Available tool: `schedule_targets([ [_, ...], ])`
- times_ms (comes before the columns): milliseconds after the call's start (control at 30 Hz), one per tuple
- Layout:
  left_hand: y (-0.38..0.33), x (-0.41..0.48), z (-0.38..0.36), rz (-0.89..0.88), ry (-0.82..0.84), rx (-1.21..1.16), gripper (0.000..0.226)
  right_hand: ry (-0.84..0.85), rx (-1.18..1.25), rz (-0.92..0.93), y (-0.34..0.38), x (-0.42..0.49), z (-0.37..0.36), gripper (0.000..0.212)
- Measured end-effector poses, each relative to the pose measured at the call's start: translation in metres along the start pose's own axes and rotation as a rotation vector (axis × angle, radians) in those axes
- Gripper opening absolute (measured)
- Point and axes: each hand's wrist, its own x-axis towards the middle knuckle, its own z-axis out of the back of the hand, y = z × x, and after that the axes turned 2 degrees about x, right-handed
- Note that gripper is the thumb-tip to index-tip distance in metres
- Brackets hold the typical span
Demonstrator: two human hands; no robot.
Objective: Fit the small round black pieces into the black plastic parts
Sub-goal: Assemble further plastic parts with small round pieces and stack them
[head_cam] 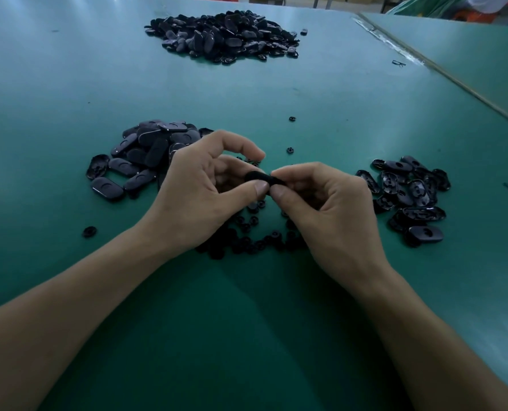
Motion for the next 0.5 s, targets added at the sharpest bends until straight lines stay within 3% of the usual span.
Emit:
schedule_targets([
  [500,-0.0021,0.0002,-0.0009,0.000,-0.024,0.095,0.025,0.033,0.042,-0.087,0.0030,-0.0019,-0.0001,0.010],
])
